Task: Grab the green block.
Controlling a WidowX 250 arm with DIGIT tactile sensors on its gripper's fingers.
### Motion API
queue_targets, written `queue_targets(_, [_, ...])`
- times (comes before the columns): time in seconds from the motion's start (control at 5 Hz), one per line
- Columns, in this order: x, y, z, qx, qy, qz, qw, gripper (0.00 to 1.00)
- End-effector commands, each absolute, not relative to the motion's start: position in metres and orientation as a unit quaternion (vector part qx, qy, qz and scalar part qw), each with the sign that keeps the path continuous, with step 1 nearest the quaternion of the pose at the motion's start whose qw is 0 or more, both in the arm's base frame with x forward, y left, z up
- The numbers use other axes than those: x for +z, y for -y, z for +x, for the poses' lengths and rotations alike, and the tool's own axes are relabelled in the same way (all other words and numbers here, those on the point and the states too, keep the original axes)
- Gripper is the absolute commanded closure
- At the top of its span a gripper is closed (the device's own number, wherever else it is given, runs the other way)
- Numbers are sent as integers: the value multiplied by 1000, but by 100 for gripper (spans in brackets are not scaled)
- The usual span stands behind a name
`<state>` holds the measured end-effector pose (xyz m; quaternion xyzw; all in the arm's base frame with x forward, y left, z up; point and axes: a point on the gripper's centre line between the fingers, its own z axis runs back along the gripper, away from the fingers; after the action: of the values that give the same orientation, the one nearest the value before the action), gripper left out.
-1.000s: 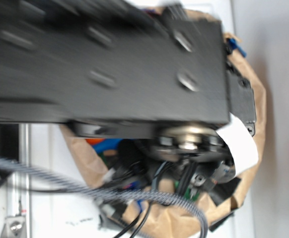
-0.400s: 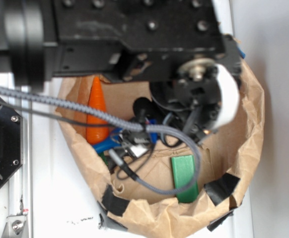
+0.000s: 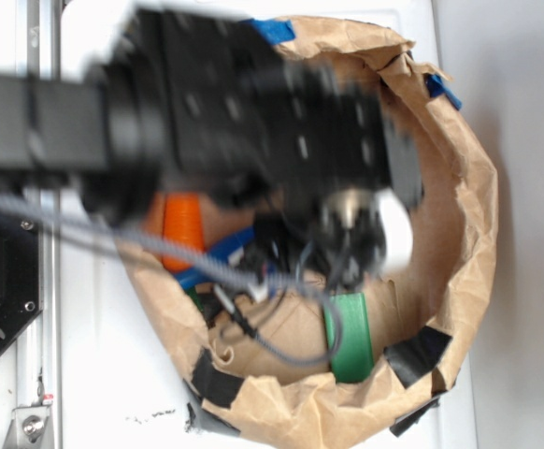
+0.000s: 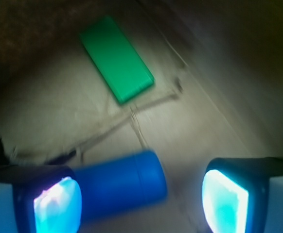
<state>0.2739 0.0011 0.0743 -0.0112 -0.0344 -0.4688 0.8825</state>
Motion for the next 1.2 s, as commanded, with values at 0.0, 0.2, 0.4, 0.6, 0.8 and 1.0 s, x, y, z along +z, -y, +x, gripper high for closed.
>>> queue_targets(0.0, [67,40,283,-509,71,-16,858,0])
queue_targets(0.2, [60,49,289,-515,84,-10,853,0])
queue_targets(0.4, [50,50,293,-524,80,1,848,0])
queue_targets(0.6, [49,47,299,-527,82,-4,846,0])
queue_targets(0.8, [48,53,302,-528,86,-9,845,0])
queue_targets(1.0, [45,56,302,-530,85,-12,844,0])
